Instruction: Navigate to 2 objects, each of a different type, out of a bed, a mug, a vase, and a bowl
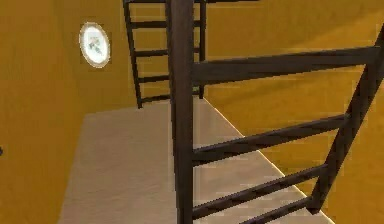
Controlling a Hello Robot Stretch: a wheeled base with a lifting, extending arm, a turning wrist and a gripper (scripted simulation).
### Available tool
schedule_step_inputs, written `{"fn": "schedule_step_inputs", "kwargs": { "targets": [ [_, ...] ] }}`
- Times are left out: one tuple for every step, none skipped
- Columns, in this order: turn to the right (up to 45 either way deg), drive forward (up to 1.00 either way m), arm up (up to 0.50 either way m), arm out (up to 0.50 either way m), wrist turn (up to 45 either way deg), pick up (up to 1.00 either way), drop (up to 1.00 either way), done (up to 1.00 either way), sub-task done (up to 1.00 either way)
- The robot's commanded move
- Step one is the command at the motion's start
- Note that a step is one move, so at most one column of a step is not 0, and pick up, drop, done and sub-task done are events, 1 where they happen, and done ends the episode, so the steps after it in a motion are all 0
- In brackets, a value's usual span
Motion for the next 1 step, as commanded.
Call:
{"fn": "schedule_step_inputs", "kwargs": {
  "targets": [
    [45.0,0.00,0.00,0.00,0.0,0.00,0.00,0.00,0.00]
  ]
}}
